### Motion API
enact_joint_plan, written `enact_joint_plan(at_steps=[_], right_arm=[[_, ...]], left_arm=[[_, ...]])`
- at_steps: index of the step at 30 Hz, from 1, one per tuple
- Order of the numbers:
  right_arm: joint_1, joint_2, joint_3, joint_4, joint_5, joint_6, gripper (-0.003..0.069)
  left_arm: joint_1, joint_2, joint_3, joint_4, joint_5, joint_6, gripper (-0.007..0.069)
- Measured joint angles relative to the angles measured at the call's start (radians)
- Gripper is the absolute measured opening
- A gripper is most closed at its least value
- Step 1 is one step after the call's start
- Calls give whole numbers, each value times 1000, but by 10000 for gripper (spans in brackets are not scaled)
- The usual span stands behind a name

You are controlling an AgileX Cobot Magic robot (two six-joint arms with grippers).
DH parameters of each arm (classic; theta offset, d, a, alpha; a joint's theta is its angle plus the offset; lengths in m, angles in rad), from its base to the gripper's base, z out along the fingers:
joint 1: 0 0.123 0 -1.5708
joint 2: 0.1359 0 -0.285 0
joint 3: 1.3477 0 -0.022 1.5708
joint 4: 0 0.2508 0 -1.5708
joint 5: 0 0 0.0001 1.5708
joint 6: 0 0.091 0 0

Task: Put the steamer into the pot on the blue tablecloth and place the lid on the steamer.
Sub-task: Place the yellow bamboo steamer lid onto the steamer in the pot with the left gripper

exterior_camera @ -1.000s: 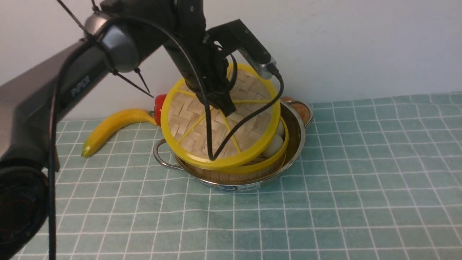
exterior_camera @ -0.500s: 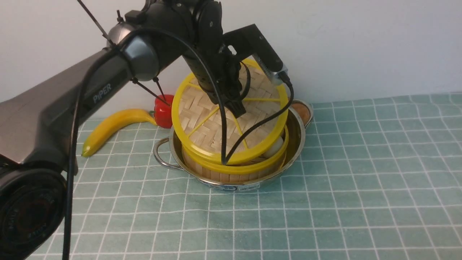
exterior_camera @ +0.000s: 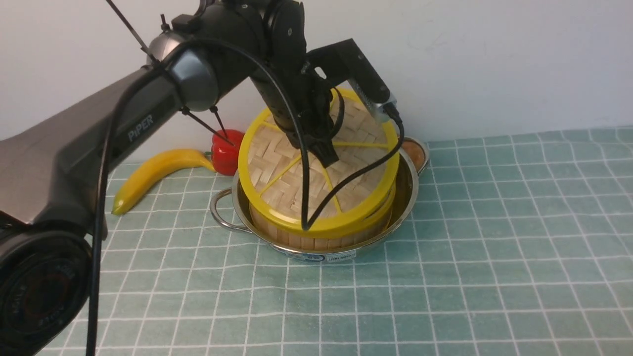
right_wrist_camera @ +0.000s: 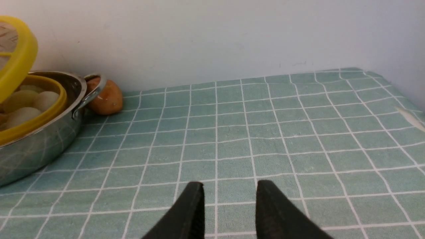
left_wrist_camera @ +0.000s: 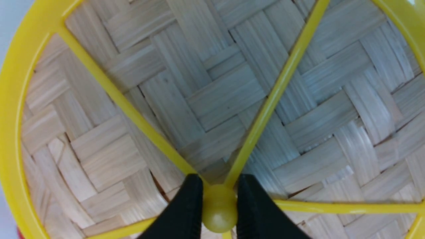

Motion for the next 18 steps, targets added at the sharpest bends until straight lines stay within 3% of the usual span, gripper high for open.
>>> enact_joint_plan(at_steps=[18], right_arm=[[0, 0, 0, 0, 0, 0, 240]], left_arm=[[0, 23, -1, -1, -26, 22, 123]])
